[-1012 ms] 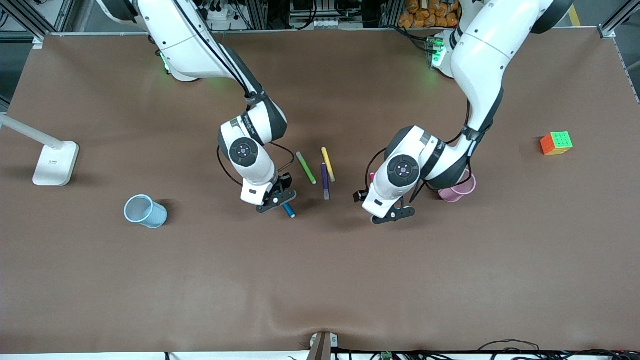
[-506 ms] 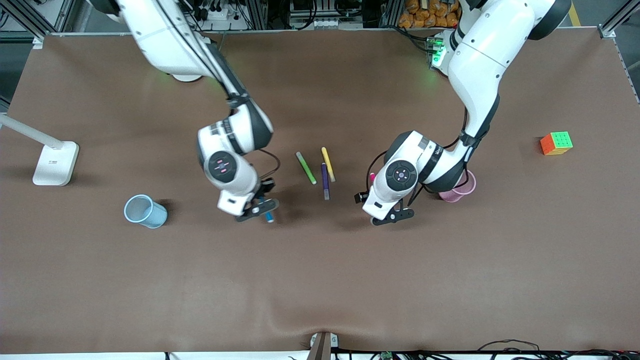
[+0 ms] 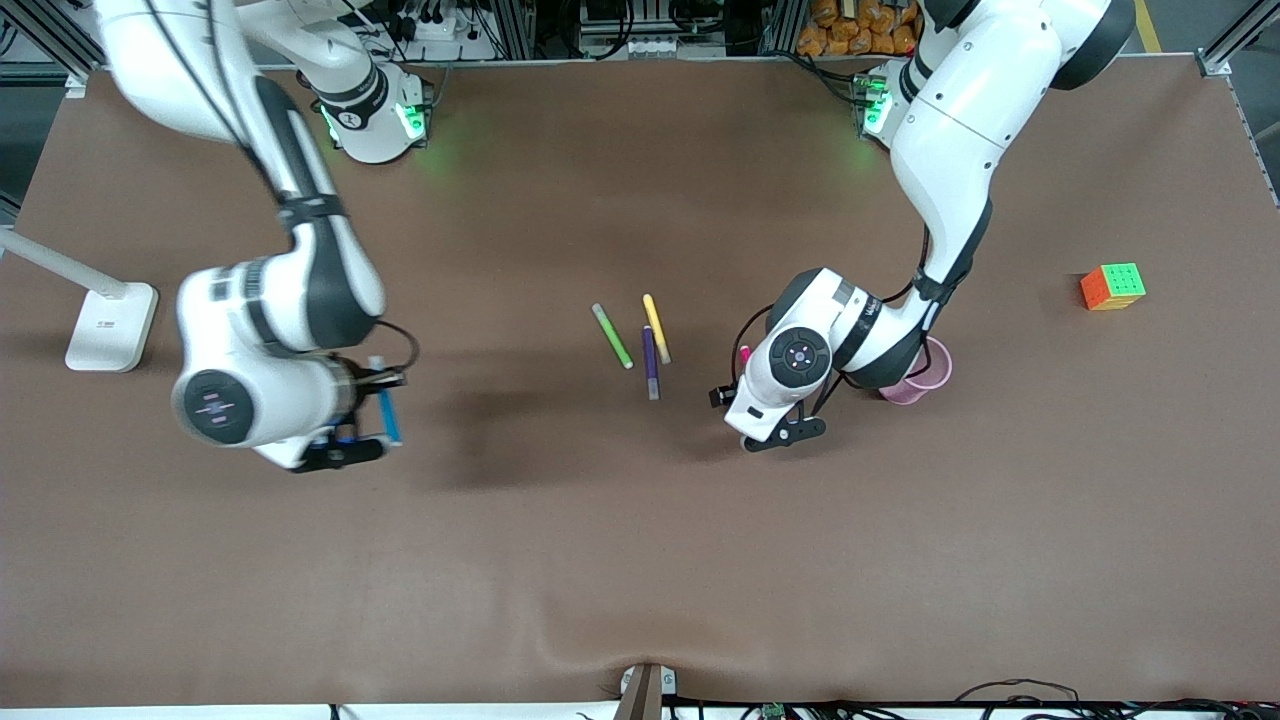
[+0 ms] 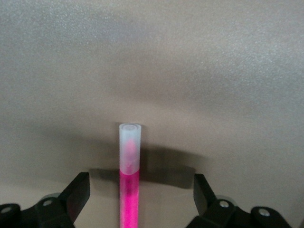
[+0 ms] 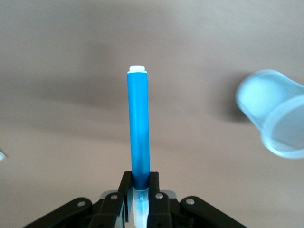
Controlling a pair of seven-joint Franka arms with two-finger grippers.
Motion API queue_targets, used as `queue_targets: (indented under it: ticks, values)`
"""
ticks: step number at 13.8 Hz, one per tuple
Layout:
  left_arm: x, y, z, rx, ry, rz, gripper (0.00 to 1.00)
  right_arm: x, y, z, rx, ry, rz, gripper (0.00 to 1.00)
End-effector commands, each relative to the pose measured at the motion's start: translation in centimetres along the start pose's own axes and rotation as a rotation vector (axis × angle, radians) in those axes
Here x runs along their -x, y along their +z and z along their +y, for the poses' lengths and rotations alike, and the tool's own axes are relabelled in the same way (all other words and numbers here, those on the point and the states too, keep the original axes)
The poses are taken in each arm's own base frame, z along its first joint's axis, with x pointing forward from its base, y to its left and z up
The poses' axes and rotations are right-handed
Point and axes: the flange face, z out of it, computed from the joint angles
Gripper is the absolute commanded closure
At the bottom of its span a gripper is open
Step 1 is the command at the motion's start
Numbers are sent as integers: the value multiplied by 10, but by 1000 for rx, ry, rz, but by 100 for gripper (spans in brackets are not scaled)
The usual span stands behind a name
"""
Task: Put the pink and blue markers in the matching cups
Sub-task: 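Carry the blue marker with the right gripper over the blue cup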
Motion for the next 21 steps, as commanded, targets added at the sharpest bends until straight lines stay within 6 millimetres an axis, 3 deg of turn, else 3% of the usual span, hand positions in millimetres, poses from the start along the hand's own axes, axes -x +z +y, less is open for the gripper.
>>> queue_targets:
  ticks: [1,3,6,9,13,18,21]
  values:
    - [-1,-2,4,-3,-17,23,32,8,-19,46,-11,65,-54,100]
    - [-2,-2,4,-1,-18,23,43,18,-18,100,-55,139,-116,100]
    - [-2,-3,4,-2,-20,22,57,20,-10,128,-21,189,-146,100]
    - [-2,-4,3,-4,-23,22,64,10,23,164,-49,239,-194,100]
    - [-3,-4,3,-4,-26,22,77,7,44,185,-82,280,-225,100]
    - [-13,-16,-5,6,-50,21,91,0,58,180,-144,280,-244,100]
    - [-25,-34,-20,6,-75,18,100,-6,65,177,-151,278,-245,100]
